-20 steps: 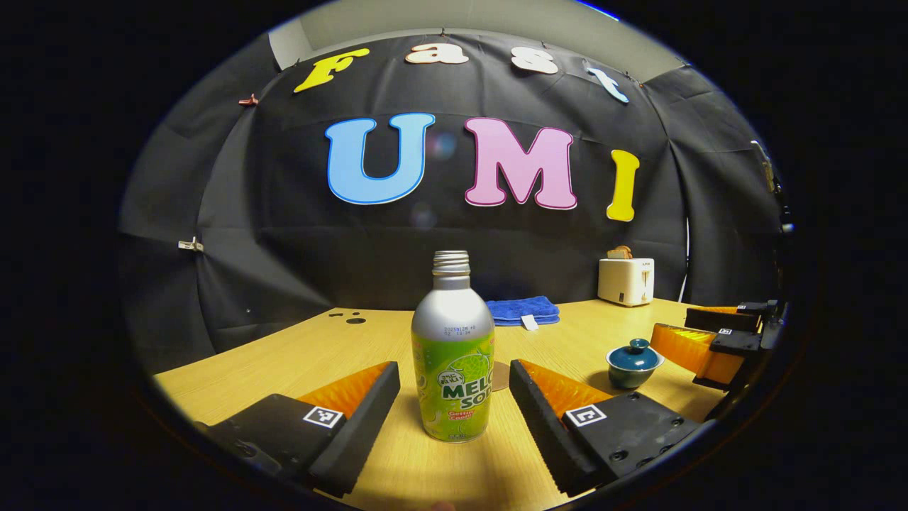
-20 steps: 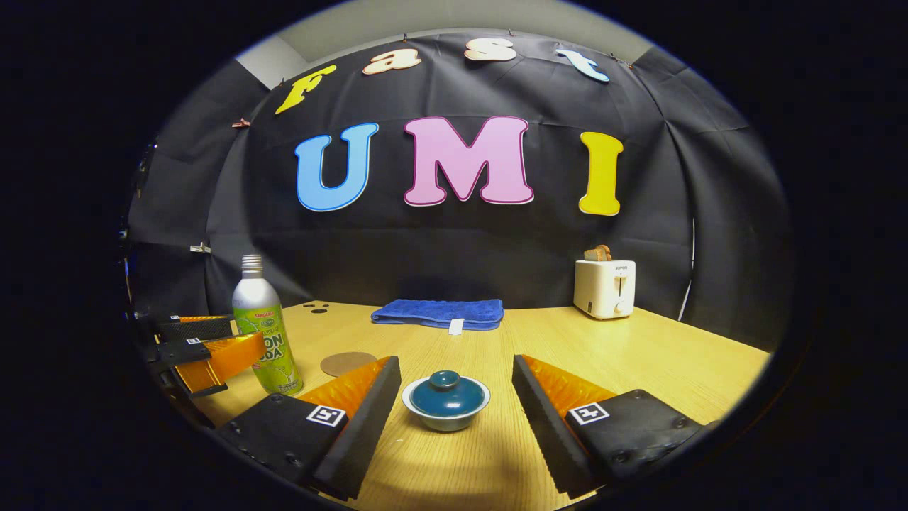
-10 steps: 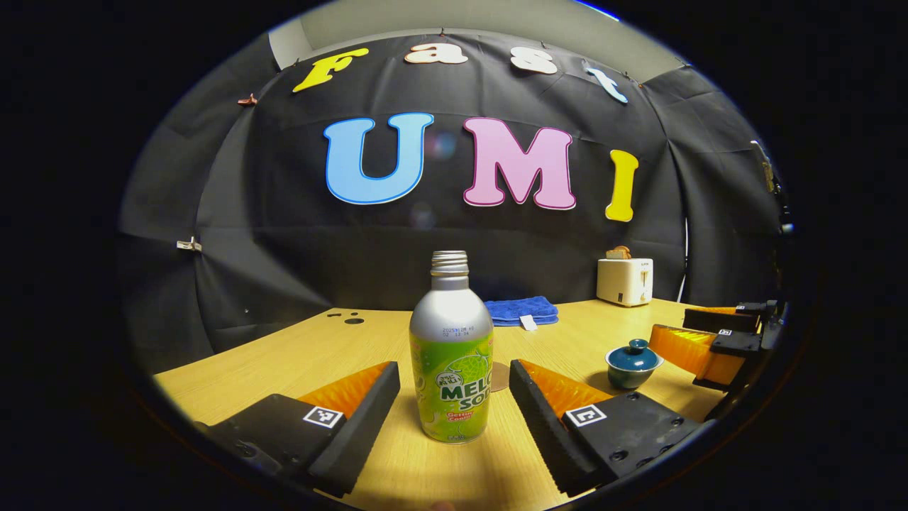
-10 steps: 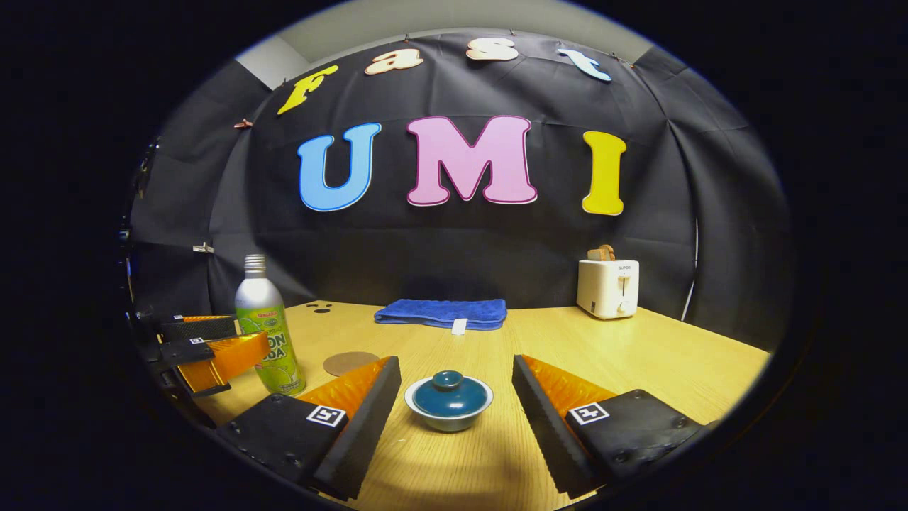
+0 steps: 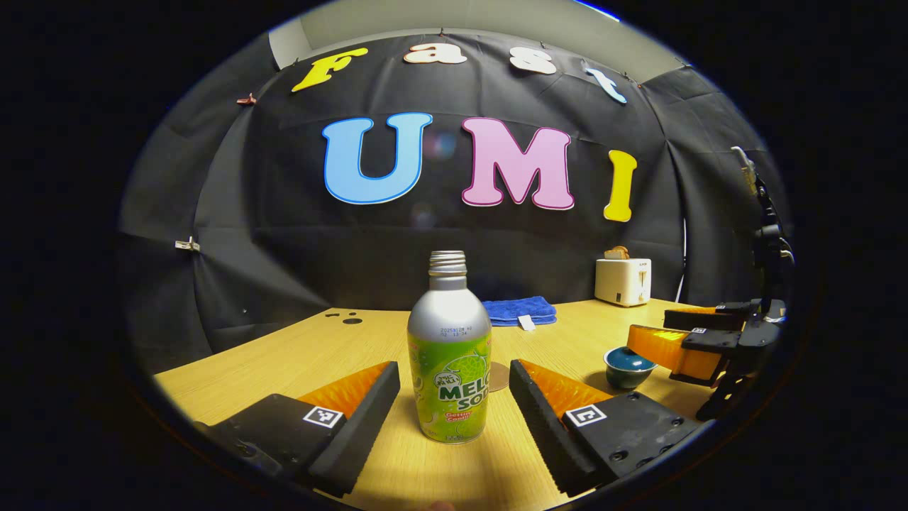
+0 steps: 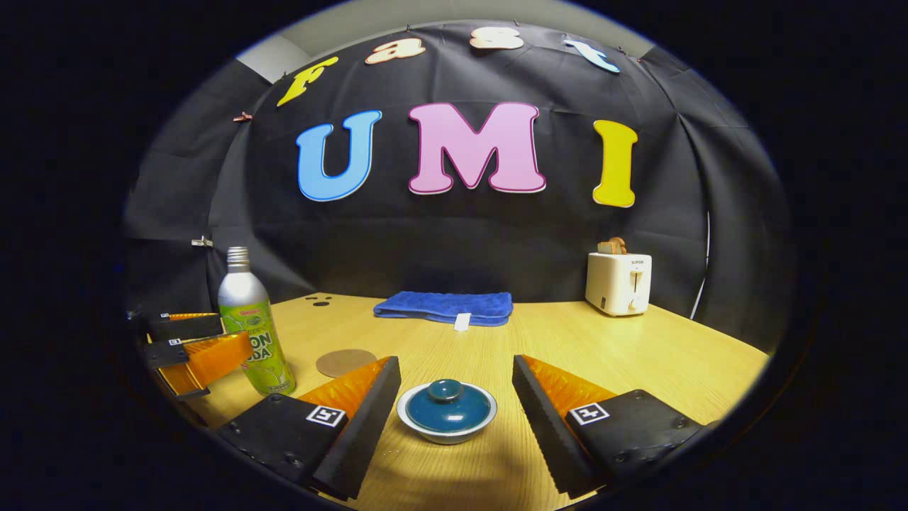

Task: Open the teacup lid with one hand, grasp the water bottle and pour water into the teacup with the other hand; after pouring, place the water bottle on the coaster and then close the teacup lid.

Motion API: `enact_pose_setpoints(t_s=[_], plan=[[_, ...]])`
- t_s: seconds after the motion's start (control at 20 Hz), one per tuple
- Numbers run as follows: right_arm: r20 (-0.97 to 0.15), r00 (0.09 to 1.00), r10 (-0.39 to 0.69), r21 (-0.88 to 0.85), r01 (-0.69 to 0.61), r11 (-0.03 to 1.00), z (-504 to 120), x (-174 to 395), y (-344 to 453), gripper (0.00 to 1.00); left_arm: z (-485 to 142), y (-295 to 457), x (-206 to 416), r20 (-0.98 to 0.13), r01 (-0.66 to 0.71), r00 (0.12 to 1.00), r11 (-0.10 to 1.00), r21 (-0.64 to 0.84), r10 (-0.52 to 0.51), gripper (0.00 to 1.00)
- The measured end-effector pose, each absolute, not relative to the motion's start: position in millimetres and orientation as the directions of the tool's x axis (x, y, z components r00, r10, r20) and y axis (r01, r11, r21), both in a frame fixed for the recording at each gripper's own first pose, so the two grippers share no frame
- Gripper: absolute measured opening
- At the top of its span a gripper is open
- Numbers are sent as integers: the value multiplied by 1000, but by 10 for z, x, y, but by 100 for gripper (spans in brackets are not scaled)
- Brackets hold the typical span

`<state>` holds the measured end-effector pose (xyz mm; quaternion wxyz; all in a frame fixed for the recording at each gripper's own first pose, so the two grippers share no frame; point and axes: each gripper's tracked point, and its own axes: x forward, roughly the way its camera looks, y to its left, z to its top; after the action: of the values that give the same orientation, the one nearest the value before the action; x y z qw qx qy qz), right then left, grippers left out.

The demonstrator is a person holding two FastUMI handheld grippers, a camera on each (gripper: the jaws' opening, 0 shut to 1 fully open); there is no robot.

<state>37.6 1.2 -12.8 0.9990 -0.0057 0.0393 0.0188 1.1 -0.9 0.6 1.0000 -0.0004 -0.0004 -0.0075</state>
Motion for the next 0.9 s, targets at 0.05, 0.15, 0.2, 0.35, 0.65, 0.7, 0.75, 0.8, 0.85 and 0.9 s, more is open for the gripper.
enact_pose_setpoints(t_s=[0.05, 0.15, 0.2, 0.35, 0.65, 0.7, 0.75, 0.8, 0.85, 0.9], plan=[[-99, 994, 35, -12, -36, 999, -149, 413, 8, 98, -2, -7, 11, 1, 15, 1000, 1000, -1, -15, 98], [-138, 990, 35, -24, -39, 999, -208, 482, 23, 98, 0, -5, 13, 1, 15, 1000, 1000, -1, -15, 98], [-152, 988, 36, -35, -42, 999, -231, 498, 37, 97, 5, -7, 13, 1, 15, 1000, 1000, -1, -15, 98], [-181, 983, 37, -71, -51, 996, -268, 572, 72, 81, -5, -7, 12, 1, 16, 1000, 1000, -1, -16, 98], [-242, 968, 64, -105, -92, 990, -351, 616, 139, 51, -2, -18, 10, 1, 22, 1000, 1000, -1, -22, 98], [-244, 967, 68, -101, -95, 990, -347, 624, 131, 46, 6, -19, 12, 2, 24, 1000, 1000, -1, -24, 98], [-244, 967, 73, -95, -99, 991, -344, 631, 144, 46, 0, -21, 18, 1, 24, 1000, 1000, -1, -24, 98], [-245, 967, 75, -95, -101, 990, -332, 601, 151, 46, 8, -21, 19, 1, 24, 1000, 1000, -1, -24, 98], [-242, 967, 80, -93, -105, 990, -358, 633, 153, 46, -2, -21, 13, 2, 24, 1000, 1000, -1, -24, 98], [-242, 967, 78, -94, -104, 990, -338, 606, 143, 41, 9, -21, 10, 1, 24, 1000, 1000, 0, -24, 98]])
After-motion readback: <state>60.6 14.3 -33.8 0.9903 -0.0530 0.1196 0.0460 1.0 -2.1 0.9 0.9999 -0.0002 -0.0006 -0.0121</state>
